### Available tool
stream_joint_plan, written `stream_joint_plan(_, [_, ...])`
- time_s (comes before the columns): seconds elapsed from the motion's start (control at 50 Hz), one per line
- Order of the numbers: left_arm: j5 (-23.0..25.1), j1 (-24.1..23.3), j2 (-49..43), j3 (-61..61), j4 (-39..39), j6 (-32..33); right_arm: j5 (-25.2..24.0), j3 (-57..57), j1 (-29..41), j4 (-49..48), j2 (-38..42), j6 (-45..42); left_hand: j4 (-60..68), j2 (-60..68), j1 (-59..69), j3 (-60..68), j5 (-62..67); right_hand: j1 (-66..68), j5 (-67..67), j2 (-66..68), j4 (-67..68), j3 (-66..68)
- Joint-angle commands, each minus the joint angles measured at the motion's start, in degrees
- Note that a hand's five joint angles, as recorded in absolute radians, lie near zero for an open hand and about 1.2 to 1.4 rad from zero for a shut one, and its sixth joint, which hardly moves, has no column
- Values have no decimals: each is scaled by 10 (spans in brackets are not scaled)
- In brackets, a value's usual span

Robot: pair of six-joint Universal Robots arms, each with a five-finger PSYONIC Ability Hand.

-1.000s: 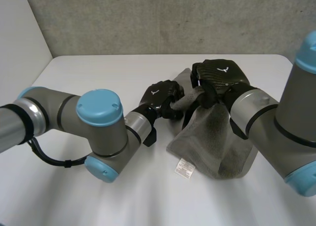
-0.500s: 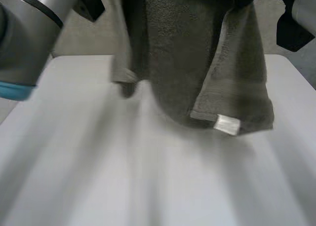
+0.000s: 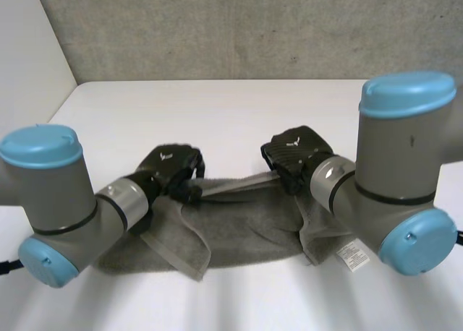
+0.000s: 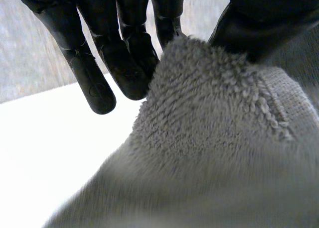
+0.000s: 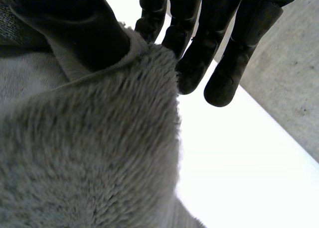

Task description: Fold the towel.

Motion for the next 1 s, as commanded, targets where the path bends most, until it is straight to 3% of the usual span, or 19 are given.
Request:
stream_joint_plan(0.02, [-11,9,-11,-15,7,20,4,30,-8,-21,5,3,22,30,64,28,61,-33,-32,-11,-29,-25])
stream_joint_plan(0.04, [-17,10,-11,-14,7,21,8,36,-8,-30,5,4,-91,-83,-49,-85,-52,-135,-134,-113,-131,-127])
stream_joint_plan(0.06, [-23,10,-11,-14,7,22,8,36,-8,-30,5,4,-252,-244,-210,-246,-213,-136,-135,-115,-132,-128])
stream_joint_plan(0.08, [-23,10,-11,-14,7,22,16,41,-8,-43,5,3,-254,-245,-212,-247,-214,-243,-242,-221,-238,-235])
stream_joint_plan(0.1, [-31,10,-11,-14,7,22,16,41,-8,-43,5,3,-412,-404,-370,-406,-373,-244,-243,-222,-240,-236])
stream_joint_plan(0.2, [-63,10,-9,-15,7,20,78,67,-25,-93,2,2,-510,-502,-469,-504,-471,-536,-535,-514,-532,-528])
stream_joint_plan(0.22, [-71,10,-7,-18,7,19,78,67,-25,-93,2,2,-561,-553,-519,-555,-522,-536,-536,-515,-532,-528])
stream_joint_plan(0.34, [-75,9,3,-38,7,17,116,84,-37,-94,-11,7,-582,-573,-540,-575,-542,-667,-667,-646,-663,-659])
stream_joint_plan(0.64, [-79,-15,53,-98,2,16,115,186,-67,-124,-66,8,-639,-631,-597,-633,-600,-619,-618,-597,-615,-611])
stream_joint_plan(1.0, [-87,-36,51,-108,15,-11,115,197,-80,-138,-65,8,-630,-622,-589,-624,-591,-599,-598,-577,-595,-591])
